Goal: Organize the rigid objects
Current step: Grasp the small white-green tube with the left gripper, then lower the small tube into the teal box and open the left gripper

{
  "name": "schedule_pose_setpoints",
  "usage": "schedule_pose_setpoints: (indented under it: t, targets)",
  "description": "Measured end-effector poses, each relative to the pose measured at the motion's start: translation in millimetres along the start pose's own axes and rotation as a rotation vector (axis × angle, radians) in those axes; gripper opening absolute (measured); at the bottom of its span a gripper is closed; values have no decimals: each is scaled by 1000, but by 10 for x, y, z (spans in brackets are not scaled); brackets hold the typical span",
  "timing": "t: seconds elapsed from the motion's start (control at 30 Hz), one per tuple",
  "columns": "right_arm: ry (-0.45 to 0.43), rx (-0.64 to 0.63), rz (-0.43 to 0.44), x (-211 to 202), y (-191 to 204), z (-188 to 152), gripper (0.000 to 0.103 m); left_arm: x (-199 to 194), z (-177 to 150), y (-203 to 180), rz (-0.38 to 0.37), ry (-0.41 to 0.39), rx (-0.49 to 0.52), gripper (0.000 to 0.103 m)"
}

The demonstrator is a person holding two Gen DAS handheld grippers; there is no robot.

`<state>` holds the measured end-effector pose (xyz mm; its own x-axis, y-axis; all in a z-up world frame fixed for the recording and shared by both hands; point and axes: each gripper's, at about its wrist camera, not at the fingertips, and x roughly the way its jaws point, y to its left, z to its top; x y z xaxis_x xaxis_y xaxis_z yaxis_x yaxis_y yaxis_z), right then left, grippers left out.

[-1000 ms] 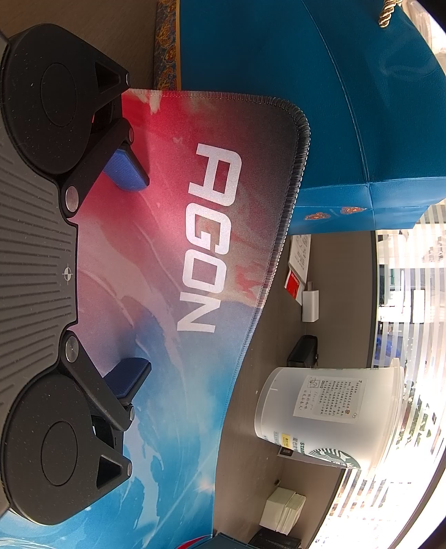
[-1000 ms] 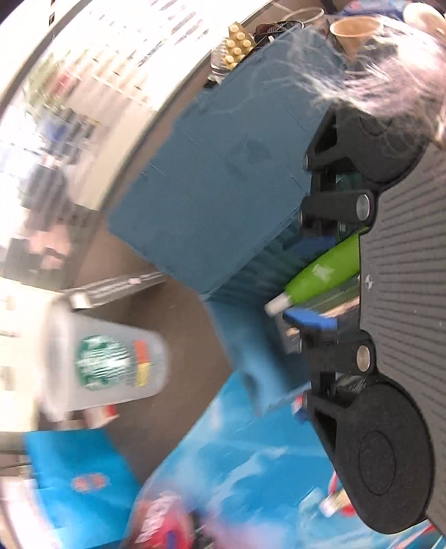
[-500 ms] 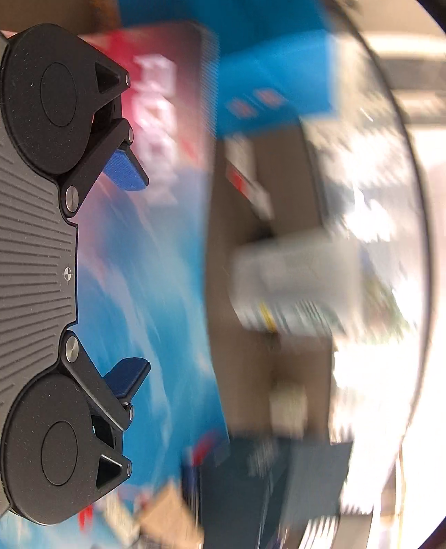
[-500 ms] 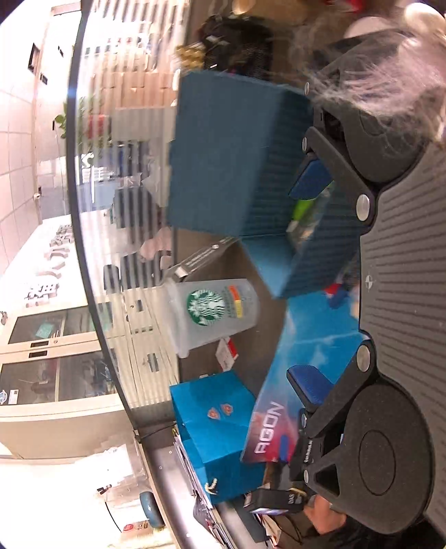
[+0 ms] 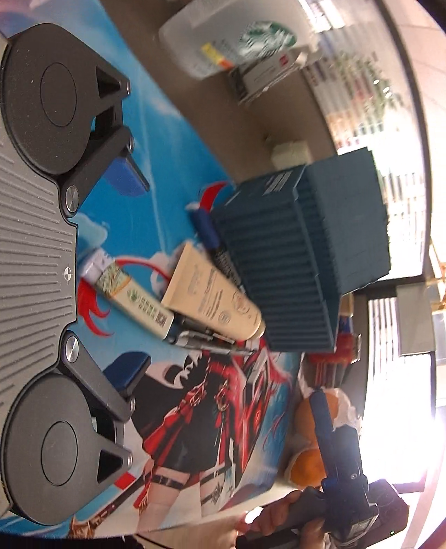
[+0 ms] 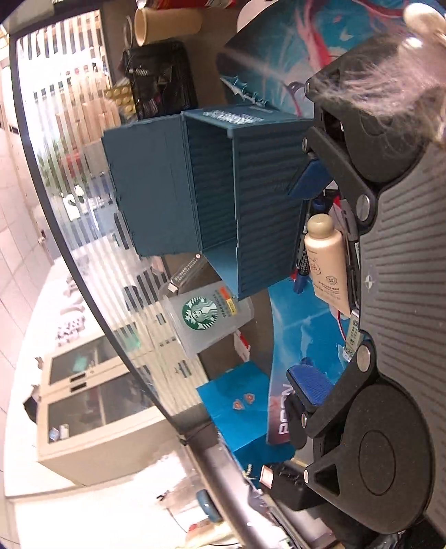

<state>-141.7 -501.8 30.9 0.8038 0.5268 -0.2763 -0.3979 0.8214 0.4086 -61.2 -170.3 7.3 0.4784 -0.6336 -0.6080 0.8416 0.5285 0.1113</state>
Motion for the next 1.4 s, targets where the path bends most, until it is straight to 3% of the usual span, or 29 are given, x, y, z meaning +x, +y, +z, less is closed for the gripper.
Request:
schedule_pose_setpoints:
  t: [0.2, 0.3, 0.37, 0.57, 0.97, 1.4]
  targets:
    - [-34, 48, -3, -90, -89, -75, 103, 98, -8, 70, -62, 41, -12, 74]
    - [-39, 65, -8, -111, -117, -116, 103, 95, -12, 97, -105, 30, -15, 55]
    - [-36, 70, -11, -107, -123, -137, 103, 73, -18, 62, -137, 19, 13, 37]
    - [-32, 95, -16, -106, -164, -201, 103, 55, 7, -19, -145, 34, 7, 23]
    - [-33, 144, -11, -60, -281, -280, 103, -156, 139, -187, -96, -19, 0, 21]
    - [-60, 232, 59, -49, -490, -378, 103, -278, 933, -139, -69, -62, 149, 21]
